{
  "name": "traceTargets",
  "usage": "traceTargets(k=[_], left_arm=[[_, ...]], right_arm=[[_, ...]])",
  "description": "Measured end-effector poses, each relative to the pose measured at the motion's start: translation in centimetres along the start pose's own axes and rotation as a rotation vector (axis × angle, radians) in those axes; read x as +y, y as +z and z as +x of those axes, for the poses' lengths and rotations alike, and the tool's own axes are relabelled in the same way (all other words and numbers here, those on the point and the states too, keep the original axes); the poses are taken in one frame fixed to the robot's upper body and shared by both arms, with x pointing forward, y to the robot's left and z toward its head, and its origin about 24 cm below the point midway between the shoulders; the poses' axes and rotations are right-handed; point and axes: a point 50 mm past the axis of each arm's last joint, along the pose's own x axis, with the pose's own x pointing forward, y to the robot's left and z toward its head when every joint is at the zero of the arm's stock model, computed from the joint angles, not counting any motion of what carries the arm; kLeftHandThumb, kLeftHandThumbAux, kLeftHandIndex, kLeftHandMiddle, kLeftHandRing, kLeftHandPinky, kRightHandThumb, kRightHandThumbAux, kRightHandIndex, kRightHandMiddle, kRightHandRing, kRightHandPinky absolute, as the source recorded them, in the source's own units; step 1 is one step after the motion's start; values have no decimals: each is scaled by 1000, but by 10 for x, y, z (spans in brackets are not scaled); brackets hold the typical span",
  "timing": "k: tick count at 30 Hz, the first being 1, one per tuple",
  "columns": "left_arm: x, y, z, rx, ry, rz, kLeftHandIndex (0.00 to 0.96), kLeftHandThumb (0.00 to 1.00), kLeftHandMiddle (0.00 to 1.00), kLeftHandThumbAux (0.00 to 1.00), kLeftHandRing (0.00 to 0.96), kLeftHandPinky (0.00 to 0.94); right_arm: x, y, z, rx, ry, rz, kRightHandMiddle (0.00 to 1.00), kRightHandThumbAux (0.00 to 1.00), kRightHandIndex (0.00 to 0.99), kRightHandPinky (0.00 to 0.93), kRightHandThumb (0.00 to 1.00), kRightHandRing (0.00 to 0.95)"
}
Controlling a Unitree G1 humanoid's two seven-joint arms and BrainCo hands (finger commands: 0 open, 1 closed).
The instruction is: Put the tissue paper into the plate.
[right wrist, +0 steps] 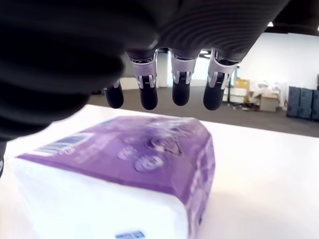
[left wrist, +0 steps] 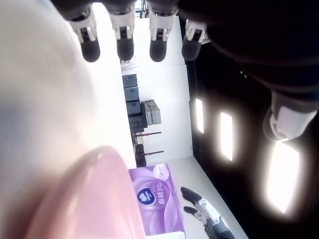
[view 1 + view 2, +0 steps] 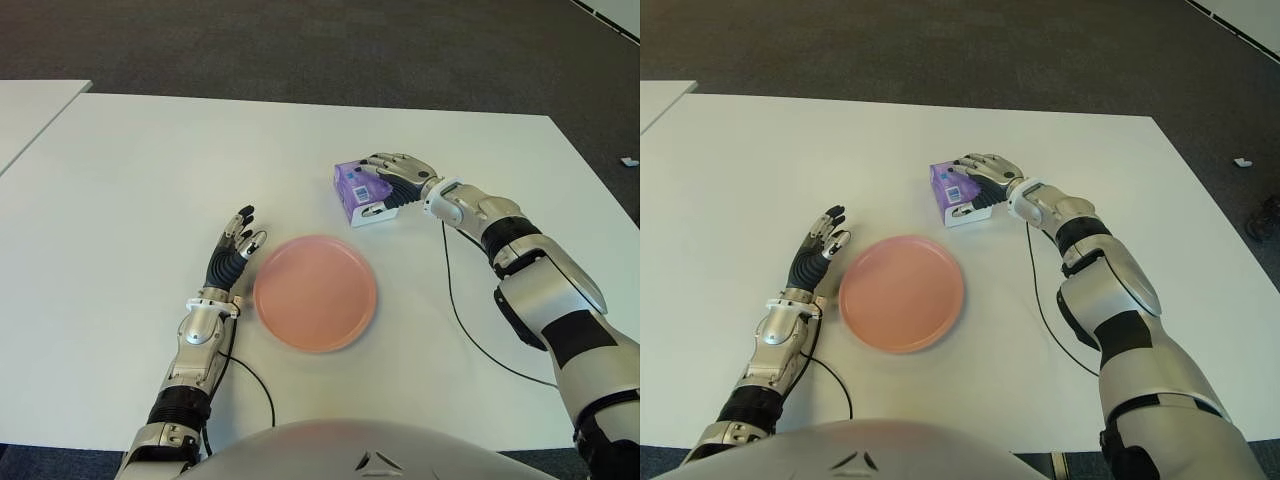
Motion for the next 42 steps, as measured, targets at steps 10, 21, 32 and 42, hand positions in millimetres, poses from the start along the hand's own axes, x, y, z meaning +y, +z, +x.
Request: traceTargets(k=[10,21,32,42], left_arm=[[2,-1,2,8,3,8,0,0,0,382,0,0],[2,-1,3,-4,5,5,0,0,0,379,0,0],[2,-1,3,-7,4,6,0,0,0,386,0,0],[2,-1,3,-7,11,9,0,0,0,389,0,0]], right_arm=[[5,-8,-3,61,30,4,0,360,27,0,355,0],[9,-16,-6,132,72,-1,0,348,23,0,353,0],[12,-21,-7,185,111,-2,0,359,27,0,380,0],[13,-24,-7,214,127,-1,0,373,37,0,388,0]])
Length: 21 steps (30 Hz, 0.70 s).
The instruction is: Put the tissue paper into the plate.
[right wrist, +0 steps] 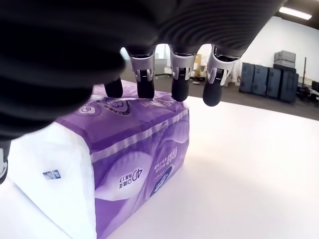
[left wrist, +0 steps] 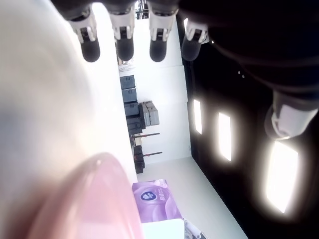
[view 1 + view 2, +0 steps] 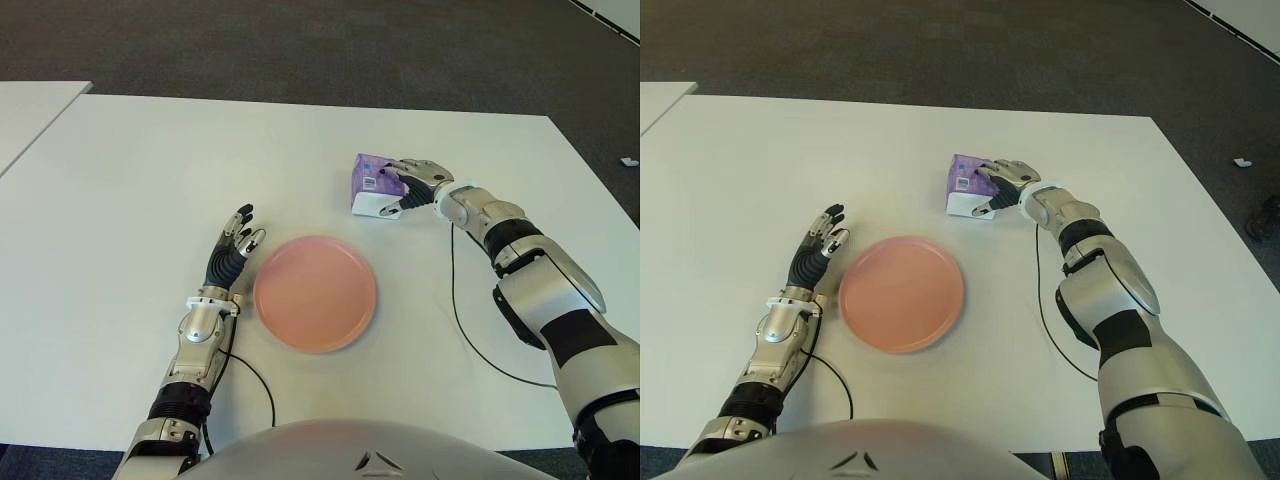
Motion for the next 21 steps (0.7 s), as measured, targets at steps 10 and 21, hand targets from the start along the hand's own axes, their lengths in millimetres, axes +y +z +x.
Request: traceTargets(k=[10,21], left_arm=[[0,0,0,1,2,-1,0,0,0,391,0,0],[1,0,-1,3,20,8,0,0,0,385,0,0]], right_arm=[[0,3,2,-7,-7,3,0,373,40,0,380,0],[0,10,4,-26,-37,10,0,414,41,0,370,0]])
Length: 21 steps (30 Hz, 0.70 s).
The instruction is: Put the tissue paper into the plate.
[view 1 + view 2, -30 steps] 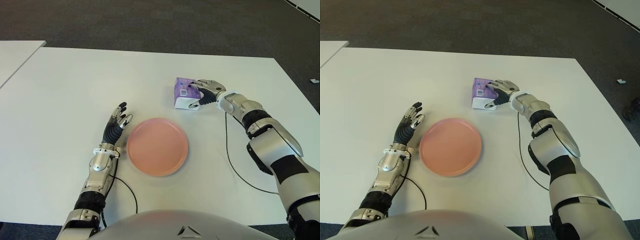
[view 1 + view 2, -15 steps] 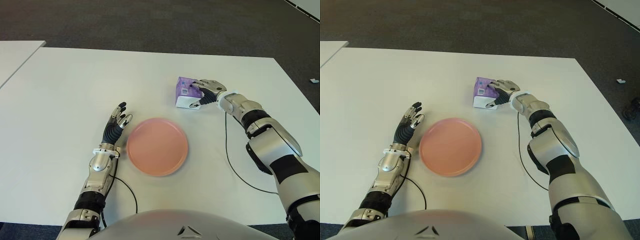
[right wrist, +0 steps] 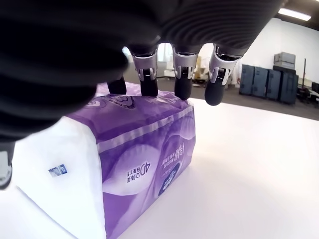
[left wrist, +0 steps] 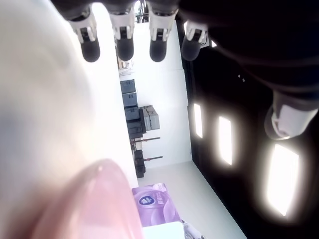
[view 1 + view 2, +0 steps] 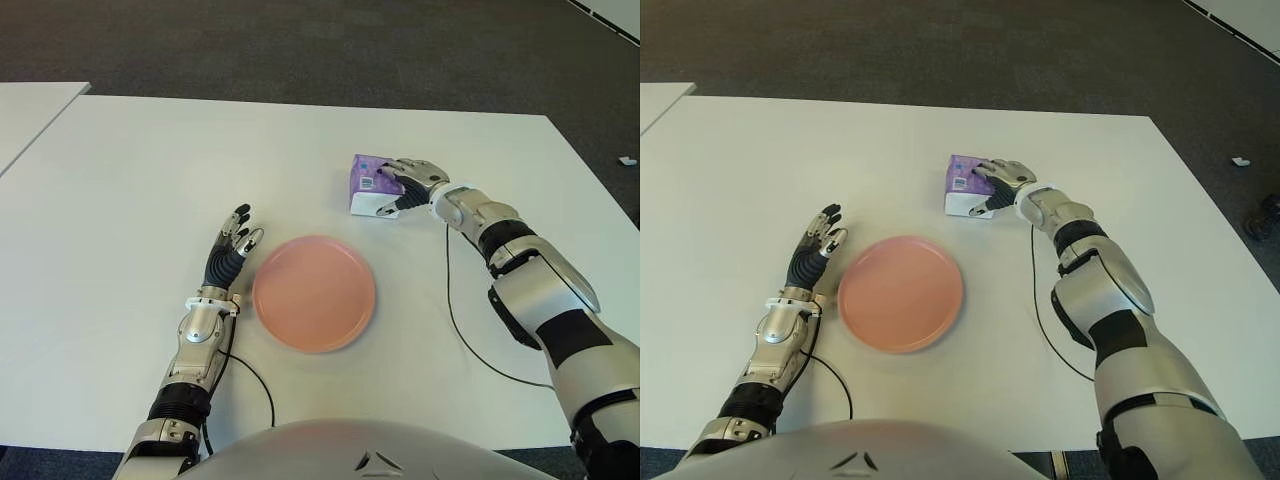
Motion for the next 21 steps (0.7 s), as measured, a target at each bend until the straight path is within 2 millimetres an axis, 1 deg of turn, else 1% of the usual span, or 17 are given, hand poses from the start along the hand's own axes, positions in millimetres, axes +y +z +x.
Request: traceTargets(k=[8,12,18,21], left_arm=[[0,0,0,-3,-1,2,0,0,0,389,0,0],[0,0,0,-4,-1,4,0,0,0,385,0,0],[-1,0,0,-1,-1,7,0,0,0,389,0,0],[-1,0,0,-2,-1,5,0,0,0,394,0,0]], right_arm=[[9,20,5,-53,-28,3,0,428,34,0,363,0],[13,28,6,-94,-41,-15,0,439,22,0,343,0],[17,31,1,-175,-60,-63,0,443,7,0,322,0],[18,30,-5,-242,-74,-97,0,451,3,0,313,0]])
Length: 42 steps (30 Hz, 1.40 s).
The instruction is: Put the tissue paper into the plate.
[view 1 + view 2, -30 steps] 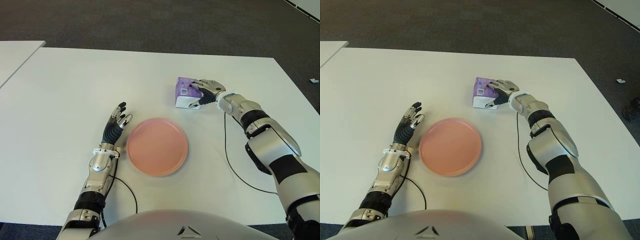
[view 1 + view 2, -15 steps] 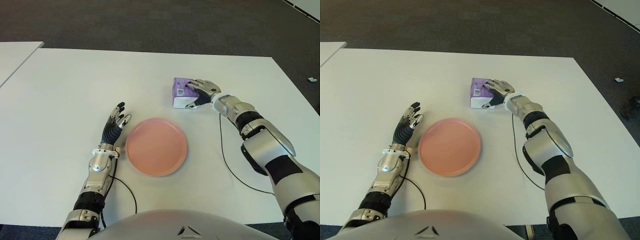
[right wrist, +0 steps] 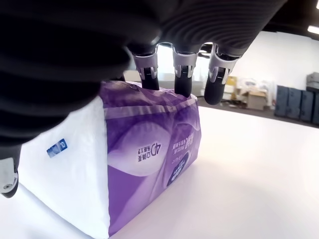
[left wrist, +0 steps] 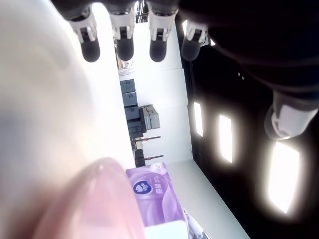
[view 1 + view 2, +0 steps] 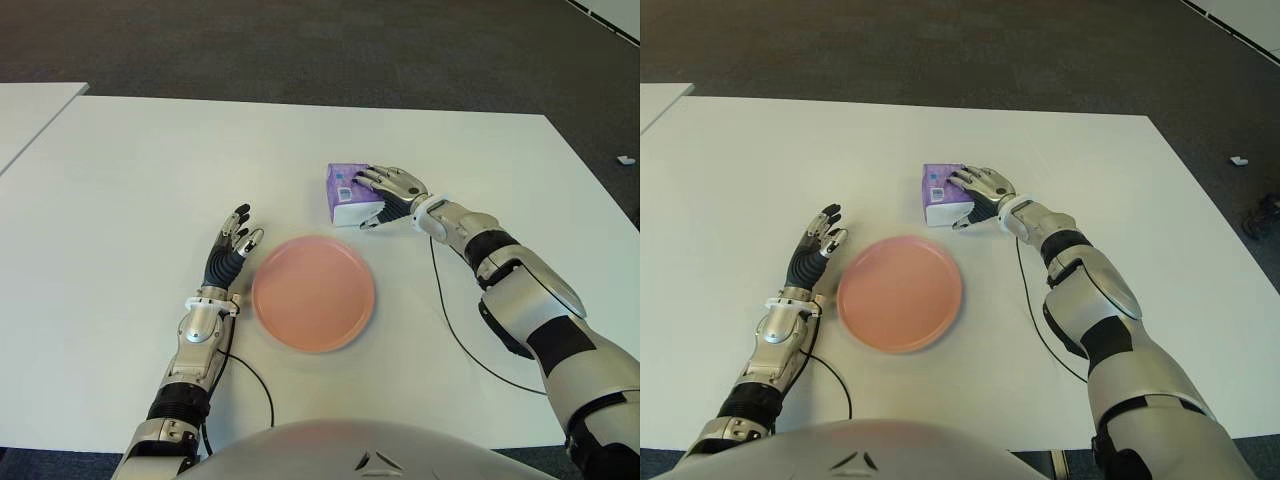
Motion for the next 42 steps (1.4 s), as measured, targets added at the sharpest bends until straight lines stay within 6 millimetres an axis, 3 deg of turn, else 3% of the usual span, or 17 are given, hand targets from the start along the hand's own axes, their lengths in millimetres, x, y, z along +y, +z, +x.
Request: traceTargets(k=[9,21,42], left_arm=[[-1,0,-1,10,2,-6,0,0,0,392,0,0],[-2,0,-1,31,4,-13,0,0,0,403,0,0],[-4,0,-2,25,6,-23,0,0,0,405,0,0]], right_arm=[[-1,-1,-26,-176,-14,-70,0,493,0,0,282,0],[4,-6,-61,-237,10,-125,0,555,0,0,259,0],[4,-13,-87,-227,48,-146,0,532,5,0,141,0]])
